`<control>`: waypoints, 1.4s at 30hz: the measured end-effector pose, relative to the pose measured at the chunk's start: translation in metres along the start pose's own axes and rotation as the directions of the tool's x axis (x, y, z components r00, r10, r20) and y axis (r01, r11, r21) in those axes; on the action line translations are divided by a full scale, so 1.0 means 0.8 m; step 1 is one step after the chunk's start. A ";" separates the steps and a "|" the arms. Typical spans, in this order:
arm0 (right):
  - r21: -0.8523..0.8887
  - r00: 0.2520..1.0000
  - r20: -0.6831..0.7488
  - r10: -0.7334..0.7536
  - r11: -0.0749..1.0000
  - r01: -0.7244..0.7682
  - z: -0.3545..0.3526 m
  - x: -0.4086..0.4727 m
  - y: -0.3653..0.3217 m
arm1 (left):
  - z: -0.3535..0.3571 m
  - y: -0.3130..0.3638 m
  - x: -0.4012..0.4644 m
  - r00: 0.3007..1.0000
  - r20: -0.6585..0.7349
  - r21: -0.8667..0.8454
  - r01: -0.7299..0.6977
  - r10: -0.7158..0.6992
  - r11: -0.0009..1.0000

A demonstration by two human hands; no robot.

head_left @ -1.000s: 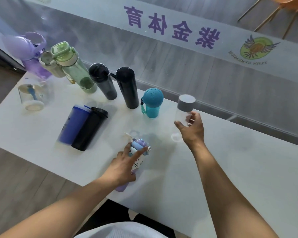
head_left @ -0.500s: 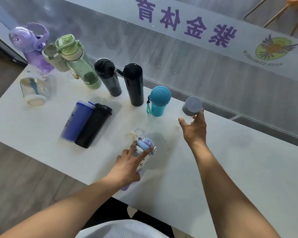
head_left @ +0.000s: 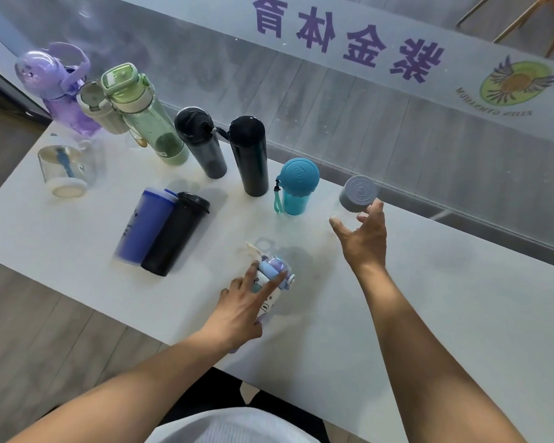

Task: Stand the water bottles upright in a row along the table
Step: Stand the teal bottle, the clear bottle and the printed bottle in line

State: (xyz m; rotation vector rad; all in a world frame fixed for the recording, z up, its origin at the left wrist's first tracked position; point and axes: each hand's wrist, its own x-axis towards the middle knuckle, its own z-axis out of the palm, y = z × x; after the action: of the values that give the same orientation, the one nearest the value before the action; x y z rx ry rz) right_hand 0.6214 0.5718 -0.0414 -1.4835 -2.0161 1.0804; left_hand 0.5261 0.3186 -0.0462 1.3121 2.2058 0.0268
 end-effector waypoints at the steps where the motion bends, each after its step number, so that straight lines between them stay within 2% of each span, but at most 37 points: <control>1: 0.014 1.000 0.004 0.019 1.000 -0.019 -0.002 -0.002 0.000 | 0.001 -0.002 -0.001 1.000 0.005 -0.022 0.004 -0.004 1.000; 4: 0.015 0.995 -0.009 0.097 0.995 -0.097 -0.013 -0.020 0.003 | 0.003 -0.005 -0.005 1.000 0.003 -0.119 0.027 -0.027 0.993; 6: -0.008 0.989 0.032 0.143 0.990 -0.143 -0.014 -0.045 0.007 | 0.001 -0.006 -0.010 0.998 0.002 -0.199 0.064 -0.065 0.978; 8: -0.028 0.966 0.156 0.208 0.978 -0.206 -0.010 -0.075 0.013 | -0.001 -0.006 -0.012 0.995 -0.006 -0.246 0.094 -0.099 0.965; 11: -0.079 0.880 0.372 0.295 0.955 -0.286 0.000 -0.117 0.019 | -0.002 -0.007 -0.010 0.994 -0.008 -0.245 0.100 -0.105 0.964; 14: -0.087 0.782 0.506 0.363 0.924 -0.373 0.005 -0.143 0.016 | -0.001 -0.007 -0.008 0.998 0.034 -0.311 0.053 -0.045 0.949; 17: -0.058 0.738 0.554 0.384 0.903 -0.426 -0.001 -0.153 0.008 | 0.000 -0.001 -0.008 0.996 0.027 -0.333 -0.069 0.082 0.940; 21: -0.010 0.750 0.527 0.400 0.885 -0.465 -0.031 -0.152 -0.005 | 0.003 0.017 -0.008 0.984 -0.023 -0.364 -0.175 0.179 0.915; 25: 0.073 0.795 0.454 0.402 0.872 -0.483 -0.062 -0.149 -0.005 | -0.001 0.036 -0.001 0.961 -0.094 -0.360 -0.277 0.261 0.891; 30: 0.094 0.911 0.278 0.304 0.935 -0.341 -0.088 -0.143 -0.009 | -0.027 0.068 0.023 0.926 -0.146 -0.290 -0.376 0.348 0.880; 34: 0.054 0.968 0.169 0.185 0.979 -0.197 -0.112 -0.127 -0.010 | -0.063 0.091 0.044 0.903 -0.211 -0.200 -0.416 0.375 0.887; 36: 0.012 0.986 0.116 0.122 0.992 -0.124 -0.123 -0.114 -0.010 | -0.088 0.101 0.056 0.877 -0.286 -0.152 -0.439 0.386 0.886; 39: -0.005 0.998 0.044 0.054 0.999 -0.054 -0.134 -0.092 -0.006 | -0.127 0.113 0.078 0.782 -0.468 -0.043 -0.486 0.412 0.873; 42: -0.022 1.000 0.004 -0.003 1.000 0.003 -0.140 -0.069 -0.004 | -0.162 0.122 0.100 0.745 -0.553 0.021 -0.436 0.374 0.900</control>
State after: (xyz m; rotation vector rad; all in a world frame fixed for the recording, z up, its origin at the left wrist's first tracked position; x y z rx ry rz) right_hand 0.7184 0.5580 0.0366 -1.4903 -2.0386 1.0645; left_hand 0.5141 0.4682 0.0544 1.8748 2.2526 0.7744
